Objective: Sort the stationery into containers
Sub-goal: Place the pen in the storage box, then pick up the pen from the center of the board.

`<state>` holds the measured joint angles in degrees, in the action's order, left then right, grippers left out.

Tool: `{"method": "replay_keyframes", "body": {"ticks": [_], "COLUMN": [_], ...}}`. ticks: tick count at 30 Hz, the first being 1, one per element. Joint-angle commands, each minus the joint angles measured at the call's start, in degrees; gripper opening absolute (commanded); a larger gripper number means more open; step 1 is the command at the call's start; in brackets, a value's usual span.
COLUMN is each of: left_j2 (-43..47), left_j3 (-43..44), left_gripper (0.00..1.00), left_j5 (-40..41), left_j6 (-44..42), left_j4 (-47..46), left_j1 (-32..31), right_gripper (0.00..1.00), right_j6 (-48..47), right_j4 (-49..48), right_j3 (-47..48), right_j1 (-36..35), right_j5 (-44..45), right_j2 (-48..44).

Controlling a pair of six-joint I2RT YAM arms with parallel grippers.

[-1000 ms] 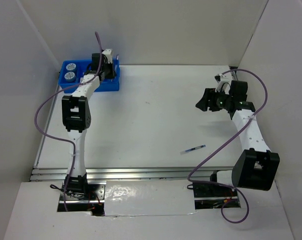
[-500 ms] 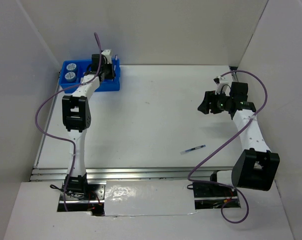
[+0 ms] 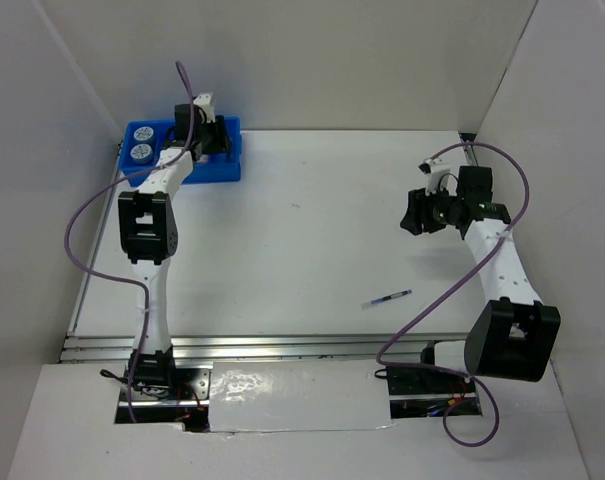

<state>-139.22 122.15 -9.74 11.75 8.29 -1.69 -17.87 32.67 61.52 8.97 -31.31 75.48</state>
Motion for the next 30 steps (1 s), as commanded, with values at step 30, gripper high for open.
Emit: {"method": "replay_keyframes", "body": {"ticks": [30], "left_j2": [64.9], "left_j3": [-47.7], "left_gripper": [0.65], "left_j5": [-26.7], "left_j6": [-6.0], "left_j4": [2.2], "left_j1": [2.5], "right_gripper": [0.52], "right_j6": [-43.3], "right_j4": [9.0], "right_j3": [-18.4], "right_j1": [-37.3], "right_j5": [21.2], "right_j2": [1.4]}}
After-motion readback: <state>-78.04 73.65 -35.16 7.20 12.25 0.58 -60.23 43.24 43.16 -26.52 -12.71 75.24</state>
